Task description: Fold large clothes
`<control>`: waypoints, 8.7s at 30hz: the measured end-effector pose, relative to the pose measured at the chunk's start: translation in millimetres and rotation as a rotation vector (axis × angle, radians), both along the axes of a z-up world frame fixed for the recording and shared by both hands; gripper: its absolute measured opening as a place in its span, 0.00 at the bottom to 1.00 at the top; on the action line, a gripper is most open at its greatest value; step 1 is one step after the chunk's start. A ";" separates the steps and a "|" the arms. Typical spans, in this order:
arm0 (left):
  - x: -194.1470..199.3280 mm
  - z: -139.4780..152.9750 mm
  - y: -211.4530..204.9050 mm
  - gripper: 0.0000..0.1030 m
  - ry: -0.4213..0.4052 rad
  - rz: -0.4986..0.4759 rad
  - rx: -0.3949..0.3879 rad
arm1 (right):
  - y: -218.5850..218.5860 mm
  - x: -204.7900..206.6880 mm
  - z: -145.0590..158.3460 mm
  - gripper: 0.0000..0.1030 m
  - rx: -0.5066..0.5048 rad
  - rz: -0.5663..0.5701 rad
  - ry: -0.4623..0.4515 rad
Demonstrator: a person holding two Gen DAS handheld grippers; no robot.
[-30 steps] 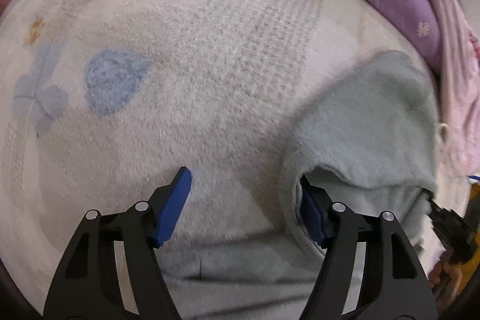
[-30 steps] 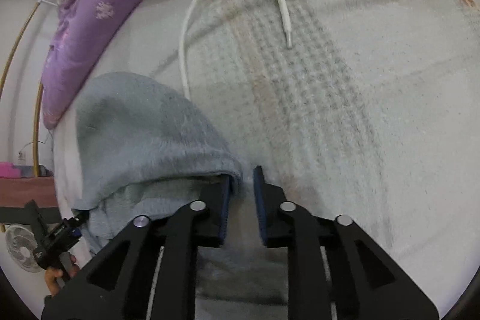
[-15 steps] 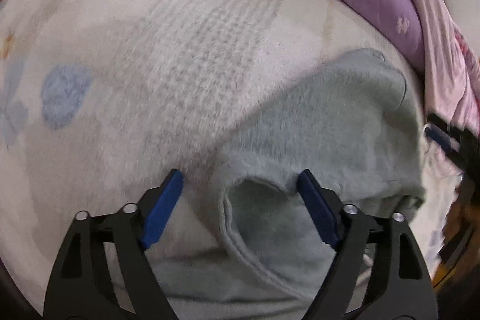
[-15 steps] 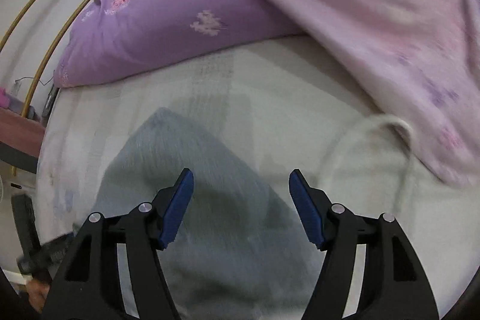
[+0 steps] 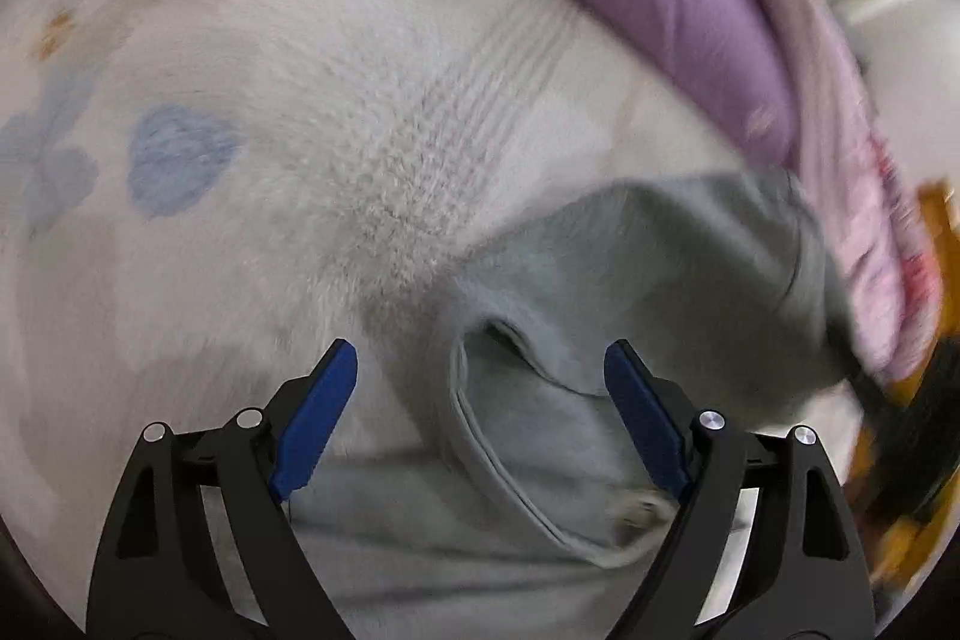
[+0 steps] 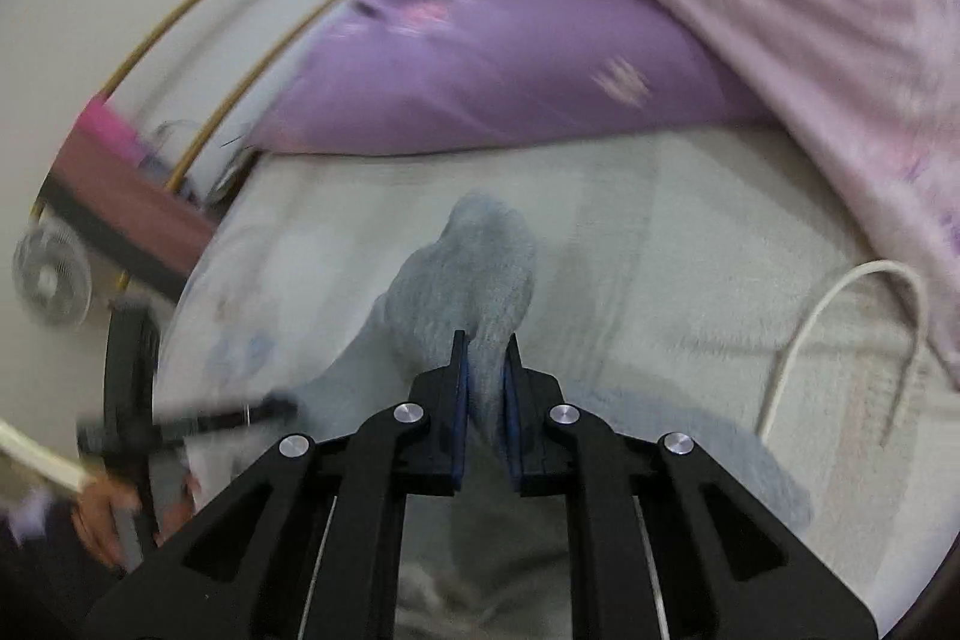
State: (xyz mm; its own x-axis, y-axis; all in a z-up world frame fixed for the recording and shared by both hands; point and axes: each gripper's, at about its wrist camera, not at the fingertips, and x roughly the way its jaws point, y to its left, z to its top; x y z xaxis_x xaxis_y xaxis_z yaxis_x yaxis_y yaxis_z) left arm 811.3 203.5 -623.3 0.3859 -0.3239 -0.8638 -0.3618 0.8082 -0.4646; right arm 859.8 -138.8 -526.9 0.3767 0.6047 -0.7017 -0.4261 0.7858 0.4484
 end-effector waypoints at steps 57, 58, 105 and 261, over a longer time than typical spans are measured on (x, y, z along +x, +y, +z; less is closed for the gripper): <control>-279.5 0.1 -142.3 0.08 0.062 -0.090 0.023 | -33.1 -259.3 -74.1 0.04 0.030 -0.389 0.482; -280.2 -8.3 -144.2 0.11 0.084 -0.100 0.027 | -34.3 -261.0 -77.5 0.04 0.019 -0.397 0.483; -97.1 41.9 -78.9 0.17 -0.066 -0.099 0.183 | -67.2 -118.1 -43.7 0.05 0.141 -0.456 0.380; -471.0 63.5 -13.5 0.07 -0.071 0.051 -0.124 | 112.9 -490.9 -22.4 0.33 -0.033 0.044 0.123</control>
